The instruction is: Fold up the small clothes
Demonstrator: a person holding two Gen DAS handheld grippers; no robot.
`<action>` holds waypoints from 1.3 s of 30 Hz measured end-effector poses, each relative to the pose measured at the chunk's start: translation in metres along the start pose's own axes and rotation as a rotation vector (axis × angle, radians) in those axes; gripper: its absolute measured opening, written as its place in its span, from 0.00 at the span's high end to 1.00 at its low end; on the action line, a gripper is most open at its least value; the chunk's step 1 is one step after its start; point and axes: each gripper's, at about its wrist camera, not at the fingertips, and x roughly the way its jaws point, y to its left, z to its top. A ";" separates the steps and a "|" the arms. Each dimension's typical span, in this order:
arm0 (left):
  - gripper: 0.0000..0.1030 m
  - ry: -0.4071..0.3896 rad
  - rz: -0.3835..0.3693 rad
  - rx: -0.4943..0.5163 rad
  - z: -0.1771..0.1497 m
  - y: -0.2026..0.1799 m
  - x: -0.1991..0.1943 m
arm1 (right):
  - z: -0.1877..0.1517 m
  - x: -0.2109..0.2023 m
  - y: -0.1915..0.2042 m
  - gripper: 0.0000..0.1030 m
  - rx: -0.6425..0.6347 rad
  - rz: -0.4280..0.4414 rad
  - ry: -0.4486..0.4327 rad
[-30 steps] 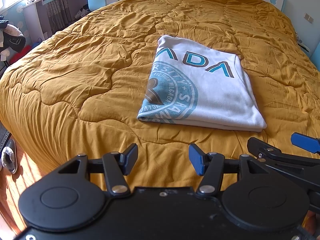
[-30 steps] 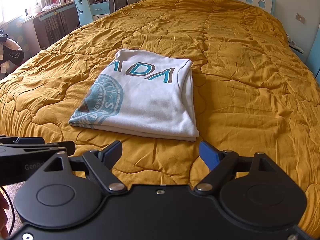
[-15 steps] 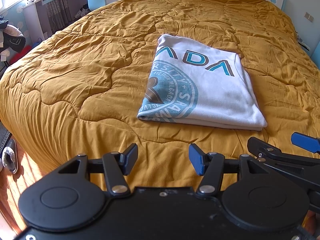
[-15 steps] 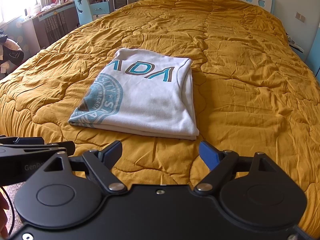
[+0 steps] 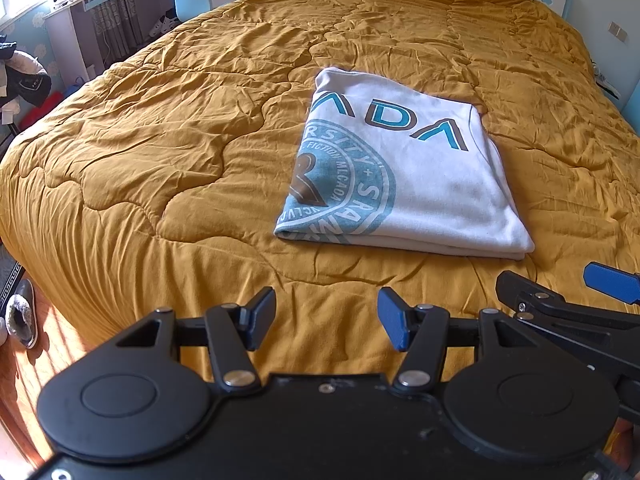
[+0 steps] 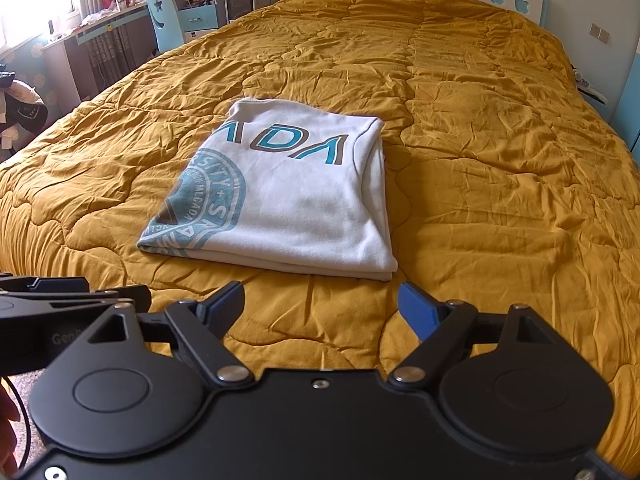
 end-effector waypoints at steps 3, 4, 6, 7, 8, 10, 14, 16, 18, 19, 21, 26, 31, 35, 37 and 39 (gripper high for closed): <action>0.42 -0.002 0.000 -0.002 0.000 0.000 -0.001 | 0.000 0.000 0.000 0.18 0.001 0.000 -0.002; 0.42 -0.003 0.001 -0.003 0.000 0.000 -0.001 | 0.000 0.000 0.000 0.18 -0.001 0.000 0.000; 0.42 -0.003 0.004 -0.001 0.000 0.000 -0.001 | 0.000 0.000 0.000 0.18 -0.001 0.000 0.000; 0.42 -0.002 0.004 0.001 0.000 -0.001 -0.002 | 0.000 0.000 0.000 0.17 0.000 -0.001 0.001; 0.42 -0.003 0.005 0.002 0.000 -0.001 -0.002 | 0.000 0.000 0.000 0.17 0.000 0.000 0.000; 0.42 -0.005 0.005 0.006 0.000 -0.001 -0.002 | 0.000 0.000 0.000 0.17 0.000 0.001 0.001; 0.42 -0.008 0.017 0.019 0.000 -0.003 -0.003 | 0.000 0.001 0.000 0.17 0.000 0.000 0.002; 0.42 -0.011 0.021 0.020 -0.001 -0.003 -0.003 | 0.000 0.000 0.001 0.17 0.002 0.000 0.002; 0.42 -0.009 0.019 0.019 0.000 -0.003 -0.003 | 0.000 0.001 0.001 0.17 0.000 -0.002 0.002; 0.42 -0.006 0.018 0.018 0.000 -0.003 -0.003 | -0.001 0.001 0.001 0.17 -0.001 -0.003 0.001; 0.42 -0.002 0.017 0.015 0.000 -0.002 -0.002 | 0.000 0.001 0.000 0.17 0.001 0.000 0.003; 0.42 0.001 0.018 0.015 0.000 -0.004 -0.001 | 0.000 0.001 0.000 0.18 0.001 0.000 0.002; 0.42 0.009 0.017 0.009 0.000 -0.003 0.000 | 0.000 0.002 0.000 0.17 -0.001 -0.002 0.003; 0.42 0.020 0.045 0.025 0.000 -0.006 0.002 | 0.000 0.002 0.000 0.17 0.002 0.002 0.004; 0.42 0.022 0.052 0.034 0.000 -0.008 0.003 | 0.001 0.002 0.001 0.17 -0.001 0.000 0.005; 0.42 0.018 0.054 0.037 -0.001 -0.008 0.003 | 0.001 0.003 0.001 0.17 0.001 0.000 0.006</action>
